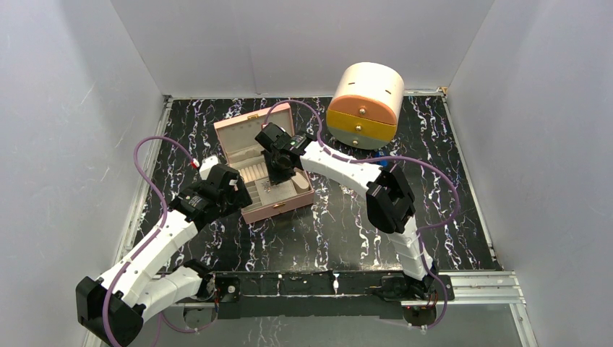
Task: Organize the mixed jewelry
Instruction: Place the jewelry in the jewelry box.
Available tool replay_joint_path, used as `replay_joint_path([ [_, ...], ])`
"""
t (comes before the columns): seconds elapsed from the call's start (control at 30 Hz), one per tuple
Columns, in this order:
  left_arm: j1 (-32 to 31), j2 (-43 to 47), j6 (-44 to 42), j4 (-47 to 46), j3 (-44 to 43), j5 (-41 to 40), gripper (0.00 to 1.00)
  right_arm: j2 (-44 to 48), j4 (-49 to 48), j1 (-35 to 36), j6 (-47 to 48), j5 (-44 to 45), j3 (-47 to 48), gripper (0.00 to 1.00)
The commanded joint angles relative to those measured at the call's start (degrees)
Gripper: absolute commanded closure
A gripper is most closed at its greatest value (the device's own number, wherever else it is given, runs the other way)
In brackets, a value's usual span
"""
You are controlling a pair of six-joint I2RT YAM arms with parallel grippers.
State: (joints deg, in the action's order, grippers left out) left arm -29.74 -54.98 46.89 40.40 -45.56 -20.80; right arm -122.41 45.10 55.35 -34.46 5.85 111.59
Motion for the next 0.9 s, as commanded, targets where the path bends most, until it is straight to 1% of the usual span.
replay_joint_path([
  [0.0, 0.2, 0.0, -0.3, 0.5, -0.1, -1.9, 0.23, 0.4, 0.0, -0.1, 0.4, 0.1, -0.2, 0.91],
  [0.47, 0.3, 0.1, -0.3, 0.8, -0.3, -2.0, 0.23, -0.6, -1.6, 0.0, 0.4, 0.7, 0.1, 0.91],
  [0.87, 0.3, 0.1, -0.4, 0.8, -0.4, -2.1, 0.22, 0.9, -4.5, -0.1, -0.5, 0.1, -2.4, 0.91],
])
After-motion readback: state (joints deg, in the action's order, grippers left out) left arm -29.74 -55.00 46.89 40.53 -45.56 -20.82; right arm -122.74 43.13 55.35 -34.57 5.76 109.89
